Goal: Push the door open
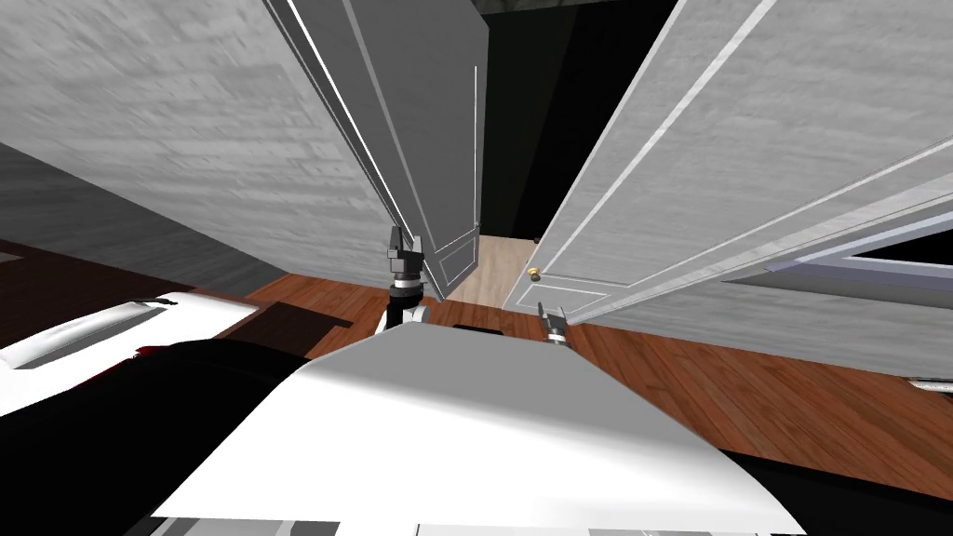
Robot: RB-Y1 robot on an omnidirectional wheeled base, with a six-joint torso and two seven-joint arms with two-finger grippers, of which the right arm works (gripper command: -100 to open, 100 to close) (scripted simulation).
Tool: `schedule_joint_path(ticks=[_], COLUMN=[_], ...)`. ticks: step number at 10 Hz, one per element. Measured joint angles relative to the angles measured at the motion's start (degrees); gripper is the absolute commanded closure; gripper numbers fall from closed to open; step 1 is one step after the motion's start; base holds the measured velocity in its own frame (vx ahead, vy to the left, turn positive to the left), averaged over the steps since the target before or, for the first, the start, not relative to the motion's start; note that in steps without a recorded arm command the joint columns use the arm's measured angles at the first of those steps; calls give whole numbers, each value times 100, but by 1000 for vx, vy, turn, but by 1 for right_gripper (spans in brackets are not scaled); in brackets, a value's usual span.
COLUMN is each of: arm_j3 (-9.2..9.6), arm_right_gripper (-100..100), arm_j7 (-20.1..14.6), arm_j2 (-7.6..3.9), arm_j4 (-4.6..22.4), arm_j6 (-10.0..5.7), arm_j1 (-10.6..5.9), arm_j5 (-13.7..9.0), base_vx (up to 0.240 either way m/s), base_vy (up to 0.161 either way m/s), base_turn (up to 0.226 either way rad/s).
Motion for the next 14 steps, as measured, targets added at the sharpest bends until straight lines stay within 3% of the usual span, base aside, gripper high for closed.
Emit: schedule_joint_path(ticks=[6, 7, 9, 11, 14], arm_j3=[-268, -274, -280, -299, -315], arm_right_gripper=[-100, -100, -100, -100, -100], arm_j7=[648, 671, 695, 748, 813], arm_j2=[293, 295, 119, 39, 128], arm_j4=[678, 698, 707, 782, 834], arm_j6=[-254, -275, -248, -245, -220], arm_j1=[-86, -89, -113, -173, -232], arm_j5=[388, 392, 388, 374, 362], base_vx=[101, 127, 193, 189, 185], base_vy=[-69, -18, -26, -52, -30], base_turn=[89, 19, 21, 23, 17])
